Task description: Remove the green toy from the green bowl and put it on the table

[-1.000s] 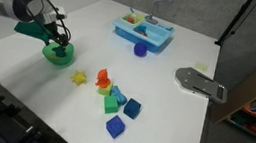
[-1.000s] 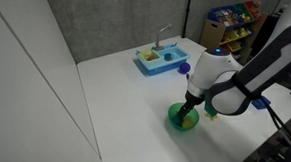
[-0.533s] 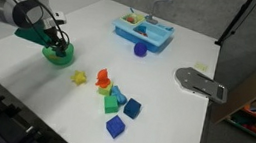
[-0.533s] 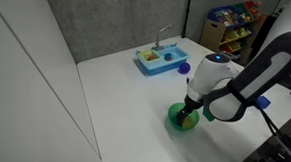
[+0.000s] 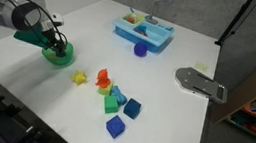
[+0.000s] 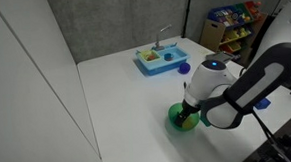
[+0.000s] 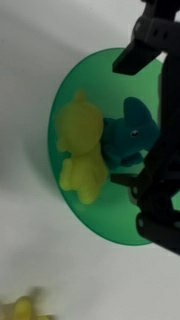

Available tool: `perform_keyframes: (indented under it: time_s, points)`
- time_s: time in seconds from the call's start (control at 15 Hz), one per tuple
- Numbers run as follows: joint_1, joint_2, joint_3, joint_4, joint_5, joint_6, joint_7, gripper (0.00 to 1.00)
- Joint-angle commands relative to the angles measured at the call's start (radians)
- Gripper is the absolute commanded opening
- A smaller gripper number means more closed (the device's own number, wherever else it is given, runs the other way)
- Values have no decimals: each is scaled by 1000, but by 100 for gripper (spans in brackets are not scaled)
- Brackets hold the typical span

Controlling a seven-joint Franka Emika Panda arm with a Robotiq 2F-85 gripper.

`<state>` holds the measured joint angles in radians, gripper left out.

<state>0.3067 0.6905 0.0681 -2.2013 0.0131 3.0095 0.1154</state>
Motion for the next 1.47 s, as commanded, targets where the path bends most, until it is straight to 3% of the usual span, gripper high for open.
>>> perform_keyframes:
  time_s: [0.0,0.47,0.53,0.6,0.8,1.13,1.4]
  points:
    - [56,25,-52,40,-12,10,34,100]
    - [86,39,-95,66,-17,3,35,100]
    - [84,40,-96,68,-17,0,33,97]
    - [82,42,-96,70,-18,0,31,79]
    - [73,45,-88,72,-16,-2,26,65]
    - [76,31,-87,59,-15,-11,28,22]
    - [93,-45,-102,16,-14,-32,43,11]
